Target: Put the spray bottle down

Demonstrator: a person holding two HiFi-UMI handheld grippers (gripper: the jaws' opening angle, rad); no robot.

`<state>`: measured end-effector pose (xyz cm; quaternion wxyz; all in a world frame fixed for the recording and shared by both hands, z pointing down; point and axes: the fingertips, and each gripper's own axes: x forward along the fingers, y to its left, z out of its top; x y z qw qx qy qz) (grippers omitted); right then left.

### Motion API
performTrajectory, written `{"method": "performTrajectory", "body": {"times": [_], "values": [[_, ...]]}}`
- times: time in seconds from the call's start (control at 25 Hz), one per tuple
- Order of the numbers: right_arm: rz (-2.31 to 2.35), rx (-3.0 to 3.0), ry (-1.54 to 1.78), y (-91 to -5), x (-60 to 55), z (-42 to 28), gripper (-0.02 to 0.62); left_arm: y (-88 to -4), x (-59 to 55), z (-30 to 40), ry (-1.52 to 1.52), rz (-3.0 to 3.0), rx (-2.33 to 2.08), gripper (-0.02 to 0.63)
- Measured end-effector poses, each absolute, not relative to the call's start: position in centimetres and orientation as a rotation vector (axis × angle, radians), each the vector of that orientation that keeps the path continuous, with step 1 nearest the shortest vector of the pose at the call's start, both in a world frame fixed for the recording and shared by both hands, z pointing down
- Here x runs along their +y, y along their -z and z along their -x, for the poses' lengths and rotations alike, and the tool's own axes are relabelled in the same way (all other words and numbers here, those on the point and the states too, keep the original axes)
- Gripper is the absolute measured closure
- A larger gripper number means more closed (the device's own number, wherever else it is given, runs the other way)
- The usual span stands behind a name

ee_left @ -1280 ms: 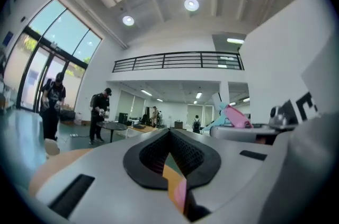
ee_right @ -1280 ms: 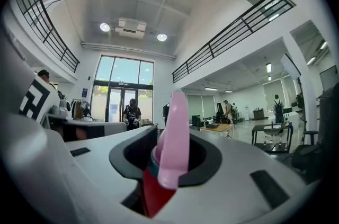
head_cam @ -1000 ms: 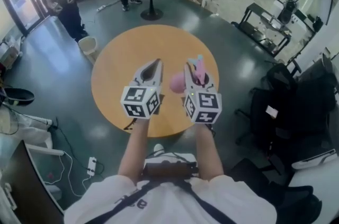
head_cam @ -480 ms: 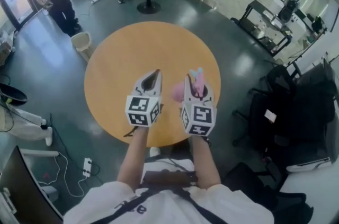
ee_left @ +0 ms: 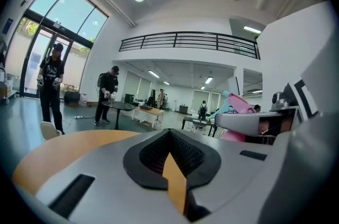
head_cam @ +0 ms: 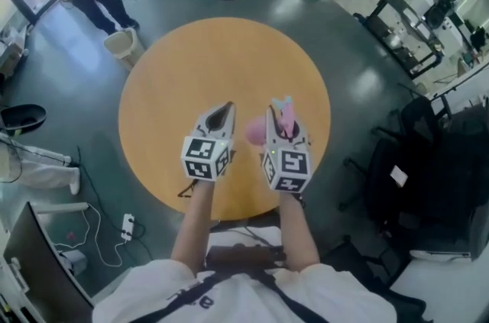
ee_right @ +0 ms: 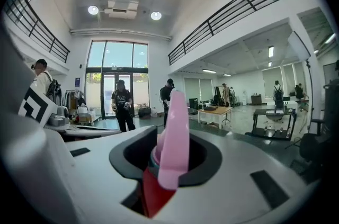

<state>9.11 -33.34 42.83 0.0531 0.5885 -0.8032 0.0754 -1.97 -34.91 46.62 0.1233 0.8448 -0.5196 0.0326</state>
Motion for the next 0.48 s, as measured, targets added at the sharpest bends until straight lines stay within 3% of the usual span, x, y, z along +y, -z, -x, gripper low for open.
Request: {"method": "performTrajectory", "body": {"times": [0.48], "values": [[-1.72, -2.371, -0.337, -48.6, -40.1, -9.6, 0.468, -51.3, -40.6, 0.5, -0.192, -2.39, -1.499, 0.595]]}}
